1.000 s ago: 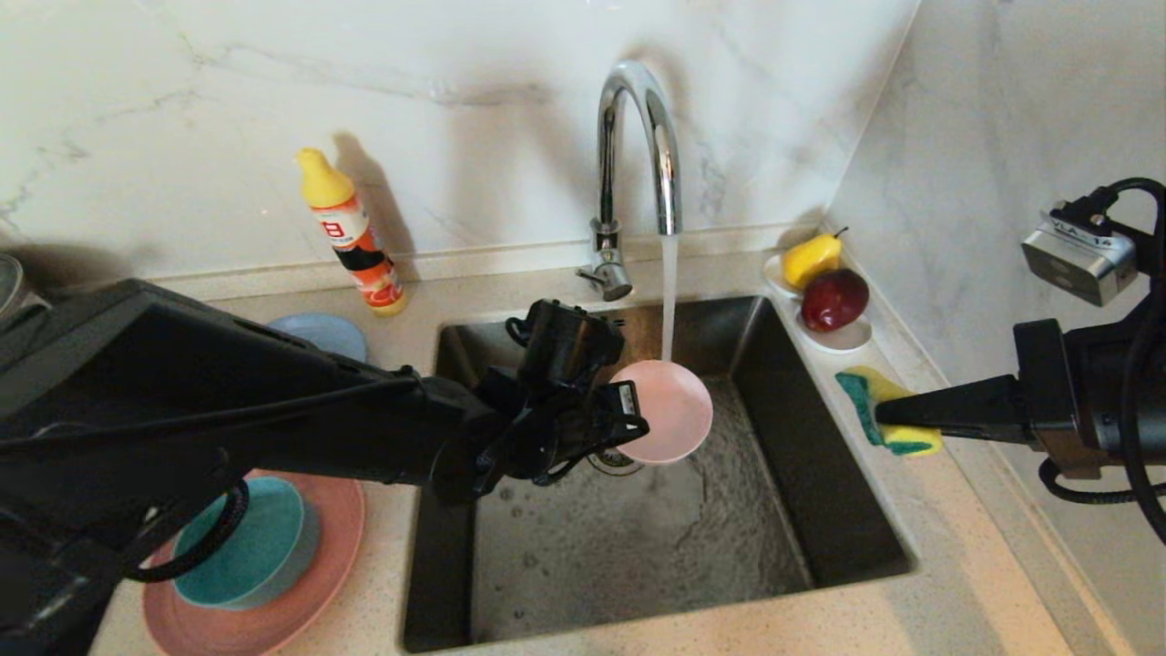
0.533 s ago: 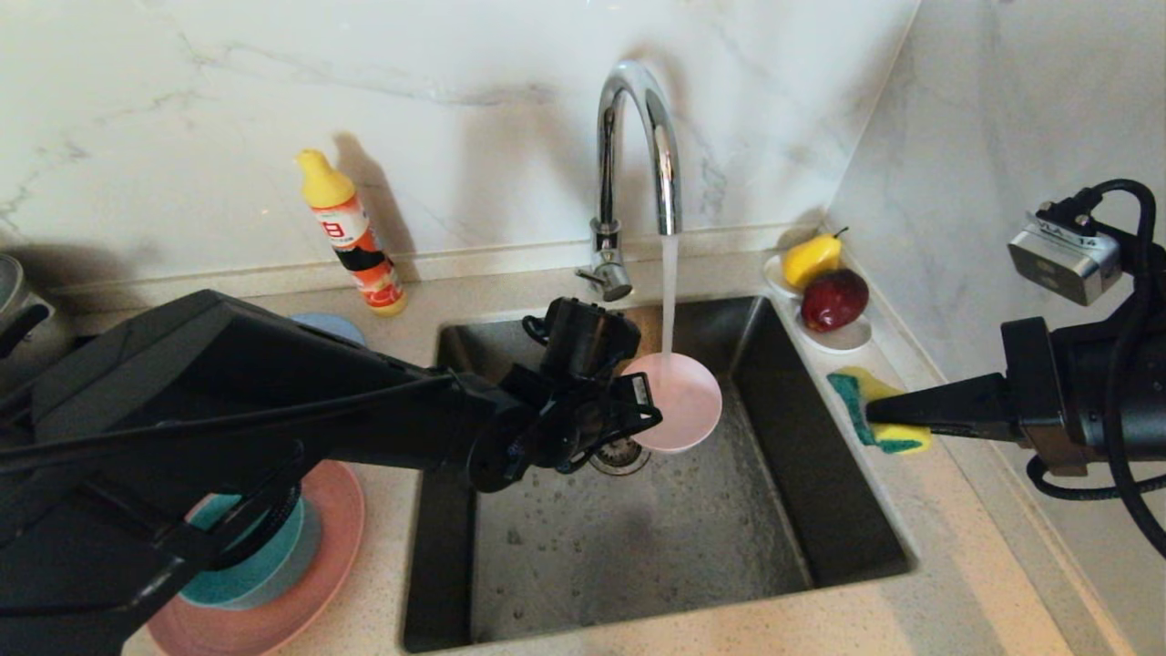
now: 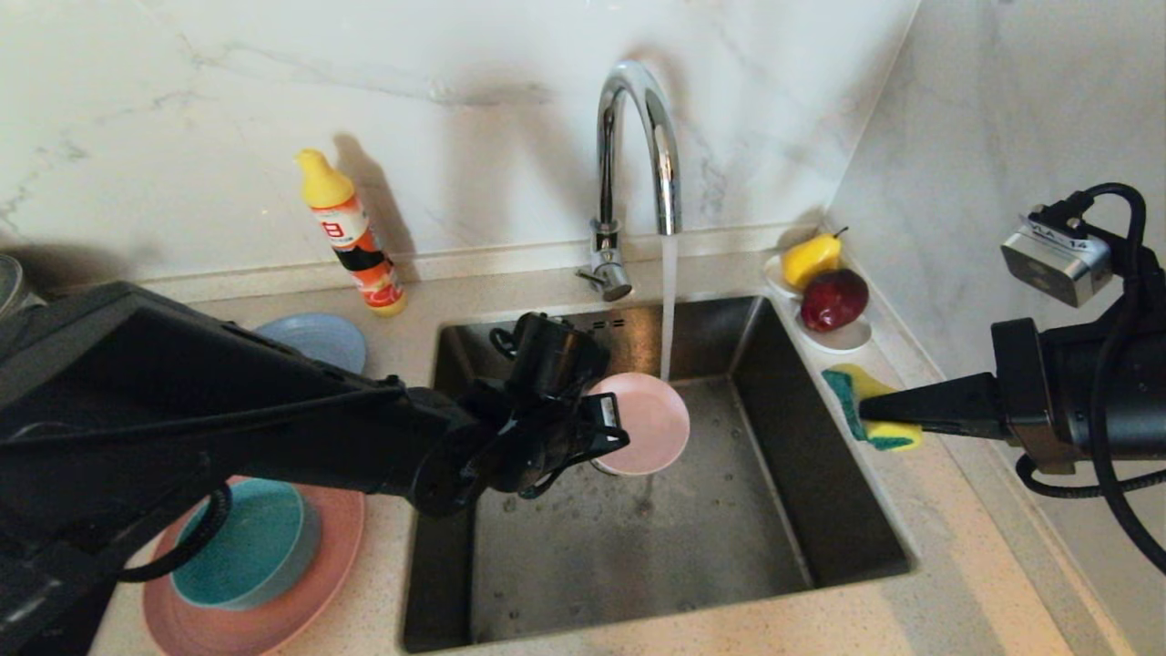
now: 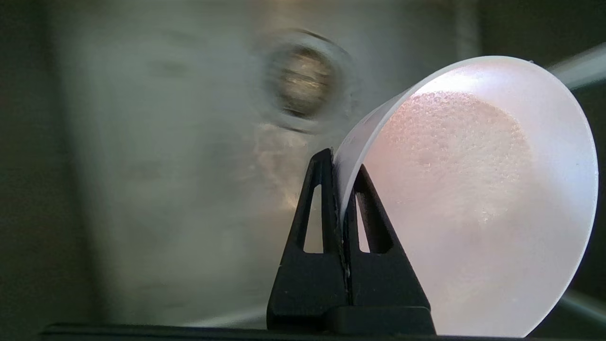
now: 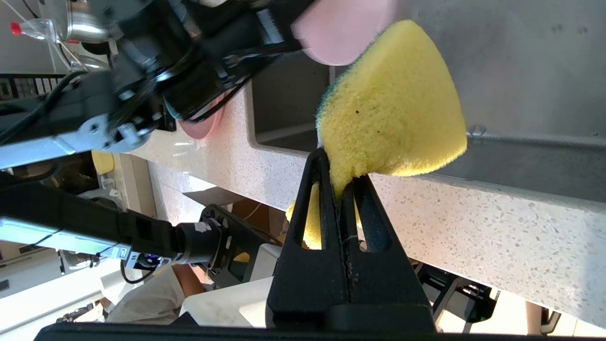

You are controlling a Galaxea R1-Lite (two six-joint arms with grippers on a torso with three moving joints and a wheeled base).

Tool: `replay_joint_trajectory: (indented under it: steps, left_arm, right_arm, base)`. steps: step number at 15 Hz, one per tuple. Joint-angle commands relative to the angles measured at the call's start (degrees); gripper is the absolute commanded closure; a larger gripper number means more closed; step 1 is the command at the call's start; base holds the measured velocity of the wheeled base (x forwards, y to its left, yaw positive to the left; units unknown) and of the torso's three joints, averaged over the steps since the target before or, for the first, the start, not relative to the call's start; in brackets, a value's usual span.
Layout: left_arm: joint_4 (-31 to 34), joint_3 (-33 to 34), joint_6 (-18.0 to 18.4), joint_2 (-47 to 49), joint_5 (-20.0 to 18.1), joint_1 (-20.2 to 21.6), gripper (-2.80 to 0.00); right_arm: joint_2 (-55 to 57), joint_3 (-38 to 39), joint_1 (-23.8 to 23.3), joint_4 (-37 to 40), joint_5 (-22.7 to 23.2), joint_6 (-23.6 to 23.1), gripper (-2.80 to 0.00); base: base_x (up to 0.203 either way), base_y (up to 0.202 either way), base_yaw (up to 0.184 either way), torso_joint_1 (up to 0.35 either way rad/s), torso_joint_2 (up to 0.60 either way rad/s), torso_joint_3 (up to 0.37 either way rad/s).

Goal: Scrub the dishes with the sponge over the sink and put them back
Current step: Rinse the bowl

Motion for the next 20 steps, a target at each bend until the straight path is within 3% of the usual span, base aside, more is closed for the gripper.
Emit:
replay_joint_trajectory:
  steps: [1, 3, 5, 8, 10, 13, 20]
  left_arm:
    - [-2.0, 5.2, 1.4, -5.6, 4.1, 0.8, 0.0]
    - [-13.4, 12.5, 7.7, -8.6, 8.9, 1.7, 0.0]
    - [-29.9, 18.9, 16.1, -9.9, 11.4, 2.5, 0.0]
    - [-53.6, 27.1, 29.4, -10.4, 12.6, 3.5, 0.0]
    - [-63.9, 30.4, 34.8, -10.5, 12.7, 4.3, 0.0]
    - [-70.8, 30.8, 39.0, -12.9, 12.4, 4.7, 0.0]
    - [-71.0, 27.8, 43.6, -22.5, 10.6, 4.6, 0.0]
  right_arm:
    - [0.2, 0.1, 0.1, 0.1, 0.2, 0.2, 0.0]
    - [0.6, 0.1, 0.2, 0.2, 0.2, 0.2, 0.0]
    - [1.1, 0.1, 0.2, 0.2, 0.2, 0.2, 0.0]
    - [2.0, 0.3, 0.2, 0.2, 0.2, 0.3, 0.0]
    - [2.3, 0.5, 0.2, 0.1, 0.3, 0.3, 0.0]
    - [2.8, 0.9, 0.2, 0.1, 1.2, 0.2, 0.0]
    - [3.6, 1.0, 0.5, -1.4, 1.4, 0.3, 0.0]
  base:
    - [0.0, 0.0, 0.0, 0.0, 0.0, 0.0]
    - [0.0, 0.0, 0.0, 0.0, 0.0, 0.0]
    - [0.0, 0.0, 0.0, 0.0, 0.0, 0.0]
    - [0.0, 0.0, 0.0, 0.0, 0.0, 0.0]
    - [0.0, 0.0, 0.0, 0.0, 0.0, 0.0]
    - [0.0, 0.0, 0.0, 0.0, 0.0, 0.0]
    - [0.0, 0.0, 0.0, 0.0, 0.0, 0.0]
